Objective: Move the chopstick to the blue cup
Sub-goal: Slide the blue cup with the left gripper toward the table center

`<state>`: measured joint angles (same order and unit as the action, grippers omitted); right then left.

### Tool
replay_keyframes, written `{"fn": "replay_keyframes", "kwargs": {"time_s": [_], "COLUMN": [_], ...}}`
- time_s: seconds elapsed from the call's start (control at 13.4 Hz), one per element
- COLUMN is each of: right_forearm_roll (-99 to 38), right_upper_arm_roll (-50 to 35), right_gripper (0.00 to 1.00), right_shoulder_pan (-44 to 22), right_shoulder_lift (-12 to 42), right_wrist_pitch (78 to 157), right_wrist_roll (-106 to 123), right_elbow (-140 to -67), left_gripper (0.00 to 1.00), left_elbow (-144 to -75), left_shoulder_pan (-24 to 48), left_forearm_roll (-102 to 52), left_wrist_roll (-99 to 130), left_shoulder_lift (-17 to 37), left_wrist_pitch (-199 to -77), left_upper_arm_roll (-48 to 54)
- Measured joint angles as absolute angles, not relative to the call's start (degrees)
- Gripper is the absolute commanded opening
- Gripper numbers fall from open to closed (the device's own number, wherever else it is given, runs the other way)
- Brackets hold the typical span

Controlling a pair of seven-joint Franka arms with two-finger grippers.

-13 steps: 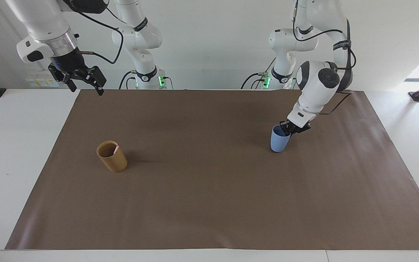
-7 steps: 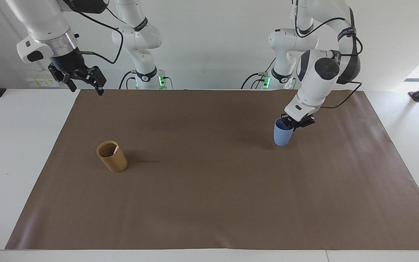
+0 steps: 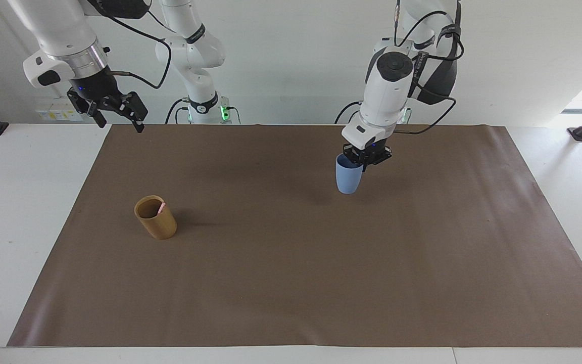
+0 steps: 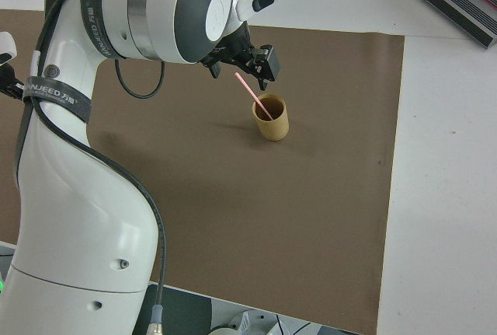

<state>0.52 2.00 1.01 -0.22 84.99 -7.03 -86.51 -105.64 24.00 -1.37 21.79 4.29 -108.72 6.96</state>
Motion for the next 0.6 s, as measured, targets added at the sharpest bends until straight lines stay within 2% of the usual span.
{"fn": "replay_keyframes", "kwargs": {"time_s": [0.37,0.6], "right_forearm_roll": [0.5,0.5], "right_upper_arm_roll": [2.0,2.0], "right_gripper": [1.00,1.00], "right_shoulder_pan": [1.0,1.0], "right_shoulder_lift": [-0.2,-0.2], "right_wrist_pitch": [85.0,85.0], "right_wrist_roll": [-7.0,-7.0], "right_elbow": [-86.5,-86.5], "left_gripper": [0.00,0.00], "left_elbow": [-102.1,-100.5], "left_shoulder_pan": [30.8,32.3], "left_forearm_roll": [-4.3,-6.4], "left_wrist_roll": [30.7,31.9], "left_shoulder_lift": [11.6,13.8], "left_wrist_pitch": [-111.7,-112.6], "left_upper_arm_roll": [7.1,7.2]}}
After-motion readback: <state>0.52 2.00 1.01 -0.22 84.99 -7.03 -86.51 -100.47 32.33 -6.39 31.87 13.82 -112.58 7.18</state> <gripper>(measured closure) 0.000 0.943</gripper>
